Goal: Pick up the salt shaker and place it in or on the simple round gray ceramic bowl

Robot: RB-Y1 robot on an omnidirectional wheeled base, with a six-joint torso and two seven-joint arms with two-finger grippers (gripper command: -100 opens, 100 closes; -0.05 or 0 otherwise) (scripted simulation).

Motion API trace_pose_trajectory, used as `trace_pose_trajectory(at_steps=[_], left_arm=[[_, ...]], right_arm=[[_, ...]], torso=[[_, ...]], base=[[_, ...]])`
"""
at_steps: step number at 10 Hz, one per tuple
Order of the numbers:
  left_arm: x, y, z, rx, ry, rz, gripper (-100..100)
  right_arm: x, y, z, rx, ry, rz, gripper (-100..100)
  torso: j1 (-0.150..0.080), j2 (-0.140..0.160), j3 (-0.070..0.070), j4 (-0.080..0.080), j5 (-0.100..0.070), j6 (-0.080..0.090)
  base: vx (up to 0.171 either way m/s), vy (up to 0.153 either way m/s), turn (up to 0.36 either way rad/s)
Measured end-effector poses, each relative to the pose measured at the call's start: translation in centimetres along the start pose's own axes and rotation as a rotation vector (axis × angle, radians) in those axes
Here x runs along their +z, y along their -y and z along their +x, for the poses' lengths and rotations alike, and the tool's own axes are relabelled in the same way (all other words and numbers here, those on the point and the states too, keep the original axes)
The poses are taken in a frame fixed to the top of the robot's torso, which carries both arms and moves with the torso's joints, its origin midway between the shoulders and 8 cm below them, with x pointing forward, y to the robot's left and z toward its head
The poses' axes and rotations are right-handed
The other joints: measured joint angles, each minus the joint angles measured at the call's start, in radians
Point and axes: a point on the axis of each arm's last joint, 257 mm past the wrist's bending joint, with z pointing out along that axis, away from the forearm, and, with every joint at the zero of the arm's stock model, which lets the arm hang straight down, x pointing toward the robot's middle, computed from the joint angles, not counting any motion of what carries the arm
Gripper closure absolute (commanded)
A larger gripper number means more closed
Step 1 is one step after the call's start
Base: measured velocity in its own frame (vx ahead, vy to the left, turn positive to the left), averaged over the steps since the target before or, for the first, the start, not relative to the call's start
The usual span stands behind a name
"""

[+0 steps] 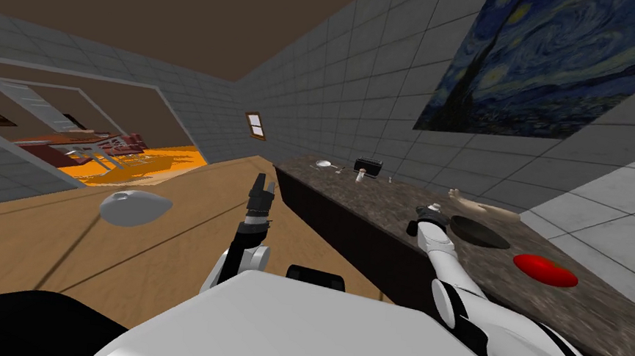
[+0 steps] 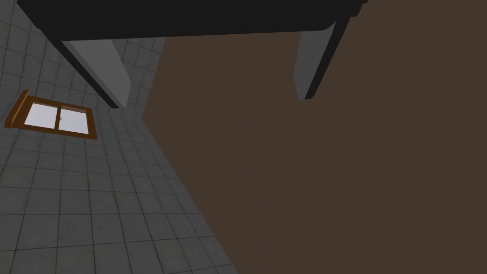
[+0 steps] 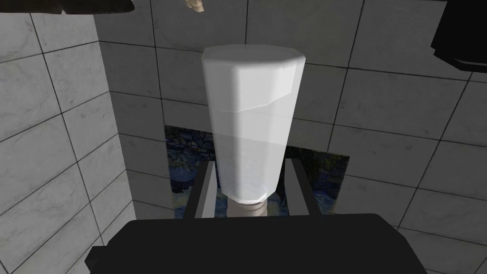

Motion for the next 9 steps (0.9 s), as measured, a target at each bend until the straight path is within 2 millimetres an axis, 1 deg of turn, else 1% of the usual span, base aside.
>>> trace_pose_trajectory(at_steps=[2,5,7,9], left_arm=[[0.0,0.0,0.0,0.0,0.0,0.0,0],[0.0,0.0,0.0,0.0,0.0,0.0,0],[0.0,0.0,0.0,0.0,0.0,0.0,0],[0.0,0.0,0.0,0.0,0.0,0.0,0]], right_arm=[[1.5,1.4,-1.7,-0.004,0.002,0.009,100],[2.7,2.9,-3.1,-0.006,0.001,0.022,100],[3.1,3.6,-3.8,-0.002,0.001,0.027,100],[3.7,4.2,-4.4,-0.007,-0.006,0.032,100]], torso=[[-0.003,0.0,0.0,0.0,-0.001,-0.001],[0.001,-0.003,-0.002,0.0,0.0,-0.001],[0.001,-0.005,-0.003,-0.001,-0.001,-0.003],[-0.002,-0.007,-0.004,-0.001,-0.001,-0.003]], base=[[-0.041,-0.092,-0.114],[-0.006,-0.053,-0.081],[0.02,-0.079,-0.085],[0.069,-0.096,-0.086]])
